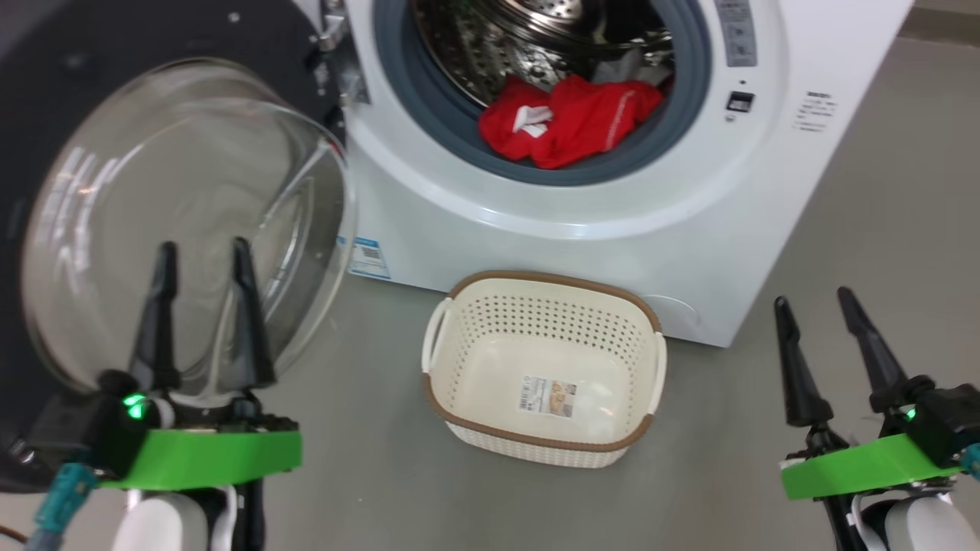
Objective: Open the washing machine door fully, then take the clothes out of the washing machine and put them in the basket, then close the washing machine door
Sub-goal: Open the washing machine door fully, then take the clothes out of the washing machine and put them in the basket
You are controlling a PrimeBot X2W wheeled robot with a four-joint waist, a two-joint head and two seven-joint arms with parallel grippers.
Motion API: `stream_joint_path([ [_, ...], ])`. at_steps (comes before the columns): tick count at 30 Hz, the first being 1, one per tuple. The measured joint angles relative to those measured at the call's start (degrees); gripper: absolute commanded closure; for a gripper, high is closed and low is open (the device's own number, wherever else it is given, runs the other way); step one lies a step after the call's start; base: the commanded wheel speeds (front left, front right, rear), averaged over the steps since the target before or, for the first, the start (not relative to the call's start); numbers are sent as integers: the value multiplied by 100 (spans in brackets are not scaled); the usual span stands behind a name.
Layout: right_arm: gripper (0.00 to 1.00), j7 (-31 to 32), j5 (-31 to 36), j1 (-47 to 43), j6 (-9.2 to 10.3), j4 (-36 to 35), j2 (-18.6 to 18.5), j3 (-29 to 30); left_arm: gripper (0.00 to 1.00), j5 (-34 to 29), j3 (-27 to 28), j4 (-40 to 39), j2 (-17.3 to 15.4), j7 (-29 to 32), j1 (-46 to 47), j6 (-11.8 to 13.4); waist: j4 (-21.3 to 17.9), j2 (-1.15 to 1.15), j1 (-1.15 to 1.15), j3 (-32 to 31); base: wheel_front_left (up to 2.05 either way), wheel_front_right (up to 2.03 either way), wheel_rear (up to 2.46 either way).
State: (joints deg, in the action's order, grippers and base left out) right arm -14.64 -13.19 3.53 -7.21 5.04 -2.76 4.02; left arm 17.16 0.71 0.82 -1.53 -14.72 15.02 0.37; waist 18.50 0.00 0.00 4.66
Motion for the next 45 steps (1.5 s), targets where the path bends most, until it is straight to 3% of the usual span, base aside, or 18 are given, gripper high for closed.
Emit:
stream_joint_path([
  [12, 0, -1, 23, 170, 0, -231, 8, 326, 0, -92, -376, 65, -12, 0, -61, -350, -687, 0, 0, 153, 0, 0, 0],
  [28, 0, -1, 263, 153, 0, -450, 21, 606, 0, -211, -245, 349, -38, 1, -265, -455, -1601, 0, 0, 282, 0, 0, 0],
  [45, 0, -1, 55, -489, 0, -899, 65, 609, 0, -321, -219, 390, -80, 1, -864, -553, -1896, 0, 0, -30, 0, 0, 0],
])
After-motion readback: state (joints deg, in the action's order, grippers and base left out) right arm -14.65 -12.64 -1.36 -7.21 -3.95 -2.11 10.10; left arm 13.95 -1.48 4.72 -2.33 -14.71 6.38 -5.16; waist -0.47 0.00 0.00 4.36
